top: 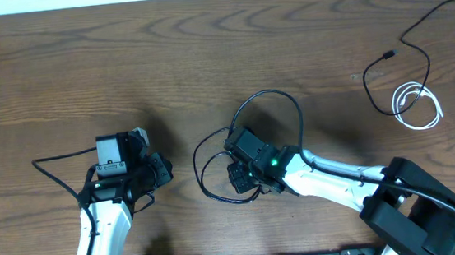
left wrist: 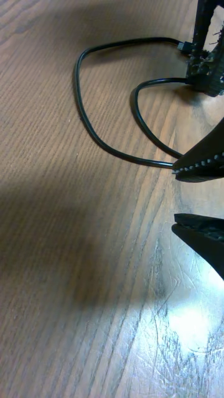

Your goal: Untangle cables

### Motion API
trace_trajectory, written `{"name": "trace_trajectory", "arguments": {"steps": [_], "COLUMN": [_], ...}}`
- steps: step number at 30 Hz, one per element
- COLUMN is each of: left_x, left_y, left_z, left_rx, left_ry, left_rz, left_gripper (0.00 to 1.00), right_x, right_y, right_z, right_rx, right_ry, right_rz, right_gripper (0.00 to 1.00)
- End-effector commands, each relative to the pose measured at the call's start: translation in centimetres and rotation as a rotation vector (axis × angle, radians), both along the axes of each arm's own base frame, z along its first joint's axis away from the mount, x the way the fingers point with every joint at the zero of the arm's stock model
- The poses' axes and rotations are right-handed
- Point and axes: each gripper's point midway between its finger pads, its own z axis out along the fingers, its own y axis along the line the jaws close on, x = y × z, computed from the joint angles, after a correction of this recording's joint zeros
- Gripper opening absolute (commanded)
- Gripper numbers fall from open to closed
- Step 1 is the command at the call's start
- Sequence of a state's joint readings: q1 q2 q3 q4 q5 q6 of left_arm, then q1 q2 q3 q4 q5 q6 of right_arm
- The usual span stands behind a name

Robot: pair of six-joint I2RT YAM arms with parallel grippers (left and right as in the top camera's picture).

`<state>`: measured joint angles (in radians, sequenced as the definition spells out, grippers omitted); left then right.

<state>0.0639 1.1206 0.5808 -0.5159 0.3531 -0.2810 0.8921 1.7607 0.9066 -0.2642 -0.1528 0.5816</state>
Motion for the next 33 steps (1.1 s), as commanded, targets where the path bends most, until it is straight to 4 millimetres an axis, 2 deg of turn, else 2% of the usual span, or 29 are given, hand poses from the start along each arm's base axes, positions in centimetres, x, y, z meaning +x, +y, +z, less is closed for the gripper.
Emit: {"name": "trace_trajectory", "arguments": {"steps": [1,4,13,25,27,28,29,33], "left_x": [-0.3,-0.3,-0.3,-0.4,-0.3,-0.4,-0.4,-0.4], "left_y": [0.2,0.2,0.1,0.1,0.1,0.1,0.1,0.1], "left_z": [-0.4,-0.4,-0.4,-0.4,-0.4,-0.4,-0.4,-0.4], "left_rx": [0.008,0.008,0.008,0.008,0.008,0.008,0.008,0.008], "left_ry": [0.011,0.011,0.014,0.015,0.014,0.015,0.015,0.015], "left_rz": [-0.001,-0.001,-0.001,-0.001,-0.001,-0.001,-0.001,-0.001], "left_gripper": [0.24,0.25,0.25,0.25,0.25,0.25,0.25,0.26], "right_x": [-0.1,0.0,0.4,0.6,0.7,0.7,0.7,1.0], "right_y": [-0.3,-0.5,-0.5,-0.7,-0.7,-0.7,-0.7,-0.4], "right_z": [-0.6,-0.7,-0.8,-1.1,-1.4,-1.6,-1.8,-1.4], "right_rx": [-0.031,-0.037,-0.032,-0.056,-0.059,-0.06,-0.062,-0.047], "right_ry": [-0.019,-0.023,-0.045,-0.075,-0.072,-0.07,-0.069,-0.078], "right_rz": [0.004,-0.008,-0.033,-0.069,-0.068,-0.068,-0.068,-0.07], "right_gripper": [0.34,0.32,0.19,0.19,0.15,0.05,0.01,0.01]}}
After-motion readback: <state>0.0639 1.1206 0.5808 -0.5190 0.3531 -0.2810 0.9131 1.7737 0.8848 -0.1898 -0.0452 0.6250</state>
